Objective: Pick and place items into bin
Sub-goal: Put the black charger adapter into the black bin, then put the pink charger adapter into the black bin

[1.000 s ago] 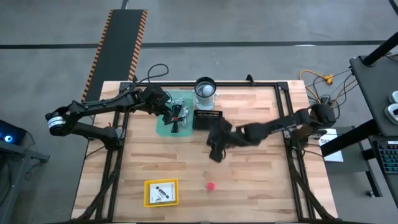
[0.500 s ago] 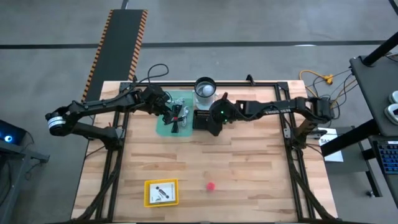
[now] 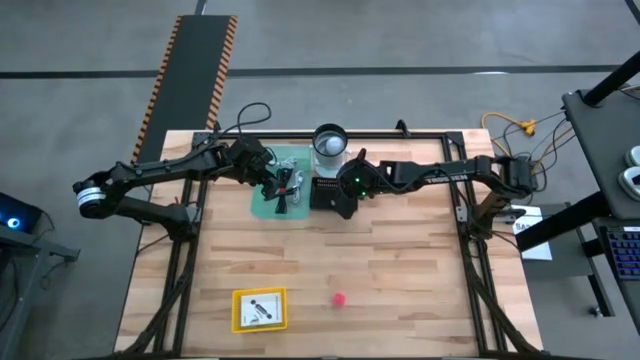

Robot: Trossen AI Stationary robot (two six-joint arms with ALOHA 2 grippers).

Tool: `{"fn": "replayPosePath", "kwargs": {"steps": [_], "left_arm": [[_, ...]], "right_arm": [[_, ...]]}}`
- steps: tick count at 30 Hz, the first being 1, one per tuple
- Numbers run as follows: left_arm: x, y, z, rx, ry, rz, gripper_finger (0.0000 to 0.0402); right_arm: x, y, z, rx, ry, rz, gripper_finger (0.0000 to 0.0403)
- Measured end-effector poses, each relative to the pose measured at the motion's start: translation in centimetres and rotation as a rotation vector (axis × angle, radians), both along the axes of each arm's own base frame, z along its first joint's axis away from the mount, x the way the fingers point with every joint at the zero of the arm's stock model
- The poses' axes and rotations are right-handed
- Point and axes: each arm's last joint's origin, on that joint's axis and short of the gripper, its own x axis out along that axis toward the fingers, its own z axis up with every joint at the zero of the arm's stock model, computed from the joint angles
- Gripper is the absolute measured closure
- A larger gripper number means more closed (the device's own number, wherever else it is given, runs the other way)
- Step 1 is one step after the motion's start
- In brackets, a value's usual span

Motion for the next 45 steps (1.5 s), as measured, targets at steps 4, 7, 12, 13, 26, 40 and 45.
{"fn": "replayPosePath", "kwargs": {"steps": [4, 7, 12, 13, 26, 40, 45], "left_arm": [[0.0, 0.0, 0.0, 0.000, 0.000, 0.000, 0.0157], [0.0, 0.0, 0.0, 0.000, 0.000, 0.000, 0.0157], [0.0, 0.0, 0.0, 0.000, -0.001, 0.000, 0.0157], [0.0, 0.0, 0.0, 0.000, -0.001, 0.000, 0.0157], [0.0, 0.0, 0.1, 0.001, -0.002, -0.002, 0.0157], [0.0, 0.0, 0.1, 0.007, 0.000, -0.007, 0.0157], [0.0, 0.0, 0.1, 0.007, 0.000, -0.007, 0.0157]], "right_arm": [[0.0, 0.0, 0.0, 0.002, -0.001, -0.002, 0.0222], [0.0, 0.0, 0.0, 0.002, -0.001, -0.003, 0.0222], [0.1, 0.0, 0.2, 0.037, -0.023, -0.043, 0.0222], [0.2, 0.0, 0.4, 0.038, -0.036, -0.041, 0.0223], [2.8, 4.1, 6.1, -0.061, -0.203, 0.157, 0.0225], [2.2, 14.2, 6.6, 0.074, -0.190, 0.640, 0.0225], [1.9, 18.4, 5.2, 0.100, -0.151, 0.731, 0.0225]]}}
